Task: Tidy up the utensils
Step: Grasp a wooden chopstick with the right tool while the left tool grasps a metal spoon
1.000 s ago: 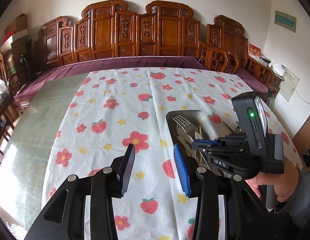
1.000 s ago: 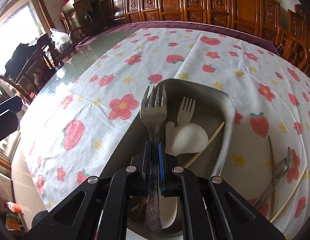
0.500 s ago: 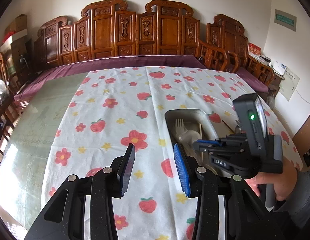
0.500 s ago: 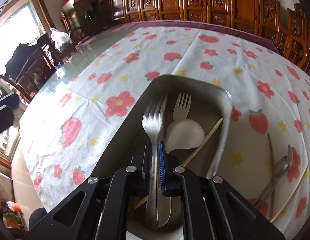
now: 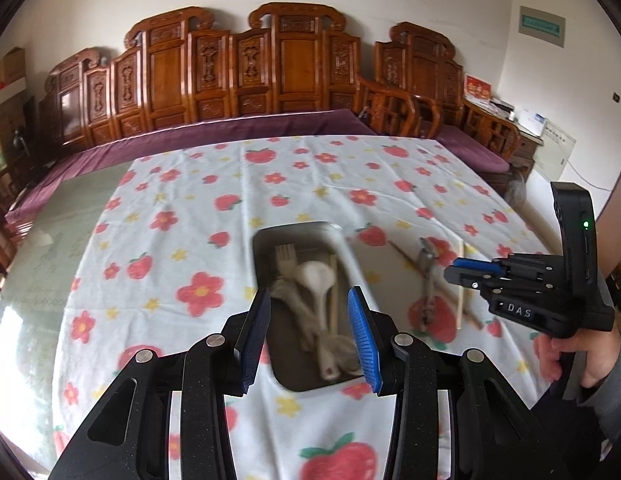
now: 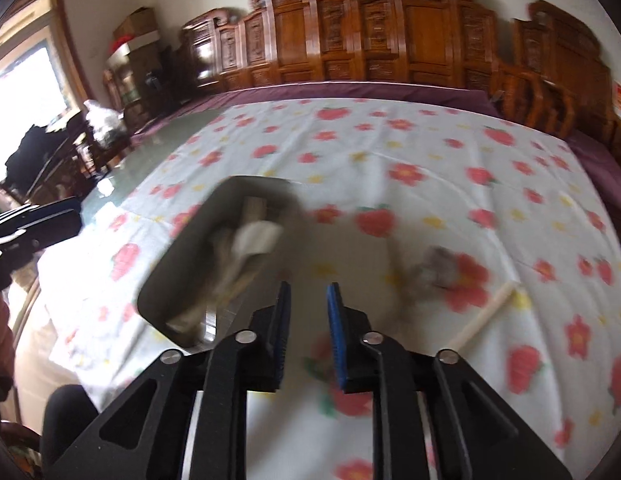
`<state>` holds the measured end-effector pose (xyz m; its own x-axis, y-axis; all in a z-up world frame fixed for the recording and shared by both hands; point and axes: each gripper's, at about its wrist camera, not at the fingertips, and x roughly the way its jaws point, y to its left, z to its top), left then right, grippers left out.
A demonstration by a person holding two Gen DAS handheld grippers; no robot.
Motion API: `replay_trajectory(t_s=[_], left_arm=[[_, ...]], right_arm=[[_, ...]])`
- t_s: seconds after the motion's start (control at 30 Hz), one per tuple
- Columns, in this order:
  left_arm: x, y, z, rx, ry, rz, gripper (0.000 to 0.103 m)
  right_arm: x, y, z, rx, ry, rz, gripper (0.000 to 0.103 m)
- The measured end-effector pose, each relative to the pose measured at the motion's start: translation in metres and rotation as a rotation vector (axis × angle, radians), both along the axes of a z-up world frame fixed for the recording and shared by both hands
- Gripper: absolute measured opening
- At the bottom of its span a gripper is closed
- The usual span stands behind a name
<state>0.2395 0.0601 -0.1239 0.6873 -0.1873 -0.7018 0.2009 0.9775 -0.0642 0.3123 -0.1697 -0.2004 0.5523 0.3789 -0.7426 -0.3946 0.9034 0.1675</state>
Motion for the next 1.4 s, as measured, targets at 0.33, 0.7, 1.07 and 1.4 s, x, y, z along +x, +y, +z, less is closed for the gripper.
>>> replay_trajectory(t_s=[0.33, 0.7, 1.07, 1.4], left_arm=[[-0.001, -0.045, -0.012, -0.012, 0.027, -0.048, 0.038], [-0.009, -0.059, -0.02, -0.007, 0.051, -0.059, 0.038], [-0.016, -0.063, -0.018, -0.025, 0.051, -0.066, 0.038], [-0.009, -0.076, -0.027, -0.025, 0.069, -0.078, 0.038]], right_arm=[[0.025, -0.069, -0.063, -0.046, 0.129, -0.194, 0.027], [0.047, -0.073, -0.089, -0.025, 0.214, -0.284, 0.028], [0.04, -0.082, -0.089, -0.079, 0.242, -0.27, 0.014], [0.029, -0.099, -0.088, -0.077, 0.25, -0.258, 0.006]])
